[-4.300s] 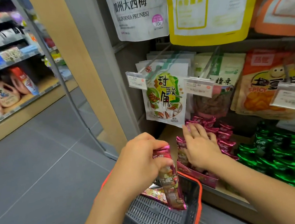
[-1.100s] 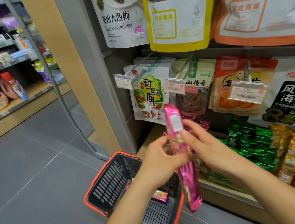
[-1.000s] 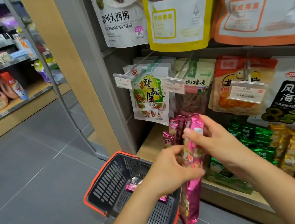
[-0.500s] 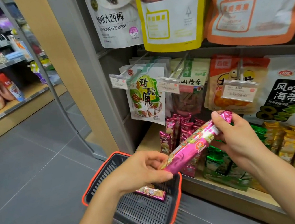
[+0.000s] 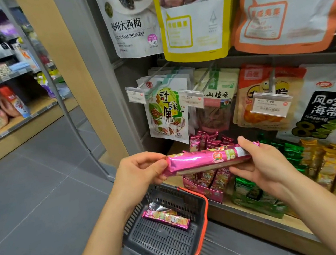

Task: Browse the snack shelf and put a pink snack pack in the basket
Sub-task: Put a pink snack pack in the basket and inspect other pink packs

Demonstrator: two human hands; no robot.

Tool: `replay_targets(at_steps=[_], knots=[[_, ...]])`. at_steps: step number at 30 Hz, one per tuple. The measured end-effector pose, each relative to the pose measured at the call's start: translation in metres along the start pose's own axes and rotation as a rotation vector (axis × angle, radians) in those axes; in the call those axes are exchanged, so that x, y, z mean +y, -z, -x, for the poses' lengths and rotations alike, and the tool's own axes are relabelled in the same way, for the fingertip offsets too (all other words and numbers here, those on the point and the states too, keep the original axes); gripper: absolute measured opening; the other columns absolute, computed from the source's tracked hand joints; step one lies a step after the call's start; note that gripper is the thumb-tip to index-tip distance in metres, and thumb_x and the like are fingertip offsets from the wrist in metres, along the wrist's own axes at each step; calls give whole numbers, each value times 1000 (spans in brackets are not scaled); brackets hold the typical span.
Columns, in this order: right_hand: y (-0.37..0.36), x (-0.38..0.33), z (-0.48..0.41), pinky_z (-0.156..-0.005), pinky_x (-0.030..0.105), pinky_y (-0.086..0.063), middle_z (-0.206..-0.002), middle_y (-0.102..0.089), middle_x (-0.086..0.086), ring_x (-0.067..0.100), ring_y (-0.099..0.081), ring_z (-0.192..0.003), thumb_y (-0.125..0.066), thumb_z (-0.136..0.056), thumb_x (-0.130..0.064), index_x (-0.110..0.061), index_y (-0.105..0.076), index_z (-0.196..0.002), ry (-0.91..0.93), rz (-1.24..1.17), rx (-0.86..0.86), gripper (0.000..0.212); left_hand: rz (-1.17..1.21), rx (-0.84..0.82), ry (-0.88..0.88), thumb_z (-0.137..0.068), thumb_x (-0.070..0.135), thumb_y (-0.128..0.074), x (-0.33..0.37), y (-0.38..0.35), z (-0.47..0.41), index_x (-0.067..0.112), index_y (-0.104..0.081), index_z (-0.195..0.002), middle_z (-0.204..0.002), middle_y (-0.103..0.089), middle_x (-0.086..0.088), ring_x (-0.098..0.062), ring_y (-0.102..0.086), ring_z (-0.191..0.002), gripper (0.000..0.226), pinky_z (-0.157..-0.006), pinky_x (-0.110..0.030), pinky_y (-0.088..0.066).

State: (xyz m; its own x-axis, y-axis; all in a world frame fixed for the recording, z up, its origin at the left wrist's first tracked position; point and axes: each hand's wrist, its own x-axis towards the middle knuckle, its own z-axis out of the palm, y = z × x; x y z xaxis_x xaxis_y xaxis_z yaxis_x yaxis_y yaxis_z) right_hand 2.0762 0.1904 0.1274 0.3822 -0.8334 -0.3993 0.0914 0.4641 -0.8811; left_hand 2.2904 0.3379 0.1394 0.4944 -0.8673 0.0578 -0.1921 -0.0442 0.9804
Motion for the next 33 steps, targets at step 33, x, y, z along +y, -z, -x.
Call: replay_targets(at_steps=[33], knots=[[6, -3, 12, -76, 33, -59, -103, -74, 12, 28, -72, -96, -61, -68, 27, -14, -70, -58, 270, 57, -344, 44, 165, 202, 382, -85, 38, -69, -38, 1, -20, 11, -68, -100, -93, -73, -6, -22, -74, -79, 30, -65, -22, -58]])
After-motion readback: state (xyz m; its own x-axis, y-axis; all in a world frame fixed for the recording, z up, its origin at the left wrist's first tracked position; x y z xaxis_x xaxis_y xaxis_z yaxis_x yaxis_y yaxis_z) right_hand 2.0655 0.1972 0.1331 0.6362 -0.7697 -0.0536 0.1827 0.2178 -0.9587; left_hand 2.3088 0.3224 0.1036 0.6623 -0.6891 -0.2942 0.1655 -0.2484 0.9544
